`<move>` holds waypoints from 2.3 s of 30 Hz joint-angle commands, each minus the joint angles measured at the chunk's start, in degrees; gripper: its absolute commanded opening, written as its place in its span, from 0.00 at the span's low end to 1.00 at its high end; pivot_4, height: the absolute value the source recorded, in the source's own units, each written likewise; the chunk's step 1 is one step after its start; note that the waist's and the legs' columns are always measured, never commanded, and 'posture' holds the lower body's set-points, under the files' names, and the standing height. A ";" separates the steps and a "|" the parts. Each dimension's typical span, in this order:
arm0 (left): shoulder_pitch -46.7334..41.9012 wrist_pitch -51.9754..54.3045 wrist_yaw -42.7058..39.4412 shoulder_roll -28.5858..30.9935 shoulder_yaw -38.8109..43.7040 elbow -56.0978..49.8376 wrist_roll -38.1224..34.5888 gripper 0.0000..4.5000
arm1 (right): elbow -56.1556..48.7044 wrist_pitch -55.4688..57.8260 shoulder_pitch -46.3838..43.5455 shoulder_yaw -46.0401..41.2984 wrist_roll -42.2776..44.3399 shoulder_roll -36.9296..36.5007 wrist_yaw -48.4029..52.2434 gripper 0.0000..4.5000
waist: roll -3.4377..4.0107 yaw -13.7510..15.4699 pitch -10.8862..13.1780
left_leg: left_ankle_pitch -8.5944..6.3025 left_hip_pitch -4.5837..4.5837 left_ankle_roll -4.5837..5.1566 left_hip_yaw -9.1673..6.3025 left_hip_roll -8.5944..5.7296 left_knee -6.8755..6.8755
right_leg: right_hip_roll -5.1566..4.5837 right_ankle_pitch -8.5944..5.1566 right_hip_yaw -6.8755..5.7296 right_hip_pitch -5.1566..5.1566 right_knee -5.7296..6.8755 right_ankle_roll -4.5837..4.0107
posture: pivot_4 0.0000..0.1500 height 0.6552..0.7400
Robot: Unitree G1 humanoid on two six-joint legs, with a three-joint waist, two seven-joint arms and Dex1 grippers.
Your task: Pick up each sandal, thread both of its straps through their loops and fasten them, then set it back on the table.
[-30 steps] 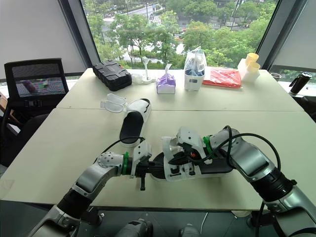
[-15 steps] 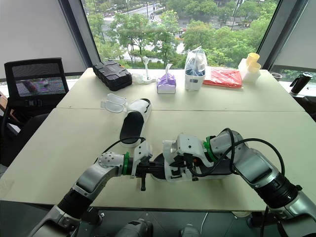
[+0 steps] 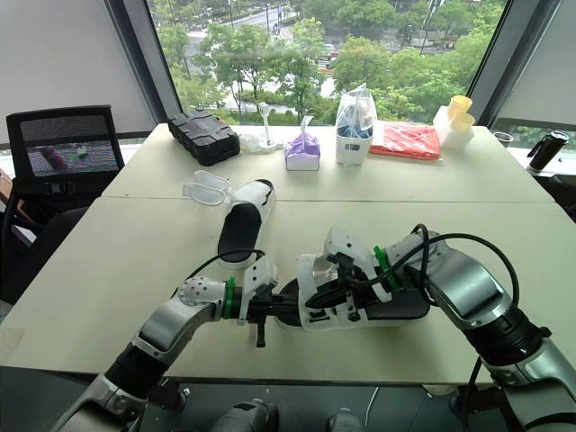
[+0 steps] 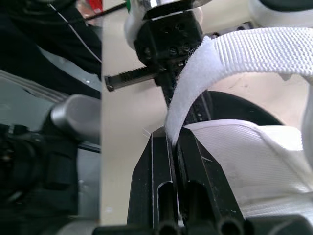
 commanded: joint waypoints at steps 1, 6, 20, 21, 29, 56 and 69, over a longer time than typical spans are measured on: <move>0.78 0.80 1.45 0.07 -1.12 2.24 1.97 0.00 | -1.64 3.37 -2.18 -2.24 3.48 -0.22 0.35 0.01 | 0.00 0.01 0.00 | 0.00 0.00 0.00 0.00 0.00 0.00 | 0.00 0.00 0.00 0.00 0.00 0.00 | 1.00 1.00; 1.05 0.94 1.72 -0.06 -0.93 2.13 1.83 0.00 | -1.18 6.36 -3.96 -2.62 5.99 0.18 -0.23 0.01 | 0.00 0.03 0.00 | 0.00 -0.01 0.00 0.00 0.00 0.00 | 0.00 0.01 0.00 -0.01 0.00 0.00 | 1.00 1.00; 1.12 1.12 2.21 -0.36 -0.86 2.07 1.87 0.00 | 1.30 3.88 -3.27 -0.13 3.98 -0.99 0.39 0.01 | 0.00 0.03 0.00 | 0.00 -0.01 0.00 0.01 -0.01 0.01 | -0.01 0.01 0.00 0.00 0.00 0.02 | 1.00 1.00; 1.16 1.09 2.23 -0.32 -0.85 2.04 1.88 0.00 | 1.62 3.63 -3.20 0.06 3.73 -1.05 0.45 0.01 | 0.00 0.03 0.00 | 0.00 -0.01 0.00 0.01 -0.01 0.02 | 0.00 0.01 0.00 0.00 0.00 0.02 | 1.00 1.00; 1.23 1.18 2.47 -0.40 -0.86 1.94 1.84 0.00 | 2.42 3.44 -2.69 1.08 2.97 -1.89 1.35 0.01 | 0.00 0.03 0.00 | 0.00 -0.01 0.00 0.01 -0.01 0.02 | 0.00 0.02 0.00 0.00 0.00 0.03 | 1.00 1.00; 1.79 1.21 2.68 -0.14 -0.59 1.33 1.65 0.00 | 2.46 8.75 -4.41 1.03 5.83 0.01 1.38 0.01 | 0.00 -0.01 0.00 | 0.00 -0.01 0.00 0.01 -0.01 0.03 | 0.00 0.03 0.00 -0.01 0.00 0.03 | 1.00 1.00; 2.03 1.42 2.71 -0.14 -0.79 0.88 1.65 0.00 | 2.63 10.00 -4.72 1.29 5.99 0.01 1.29 0.01 | 0.00 -0.01 0.00 | 0.00 -0.01 0.00 0.01 -0.01 0.02 | 0.00 0.03 0.00 -0.02 0.00 0.03 | 1.00 1.00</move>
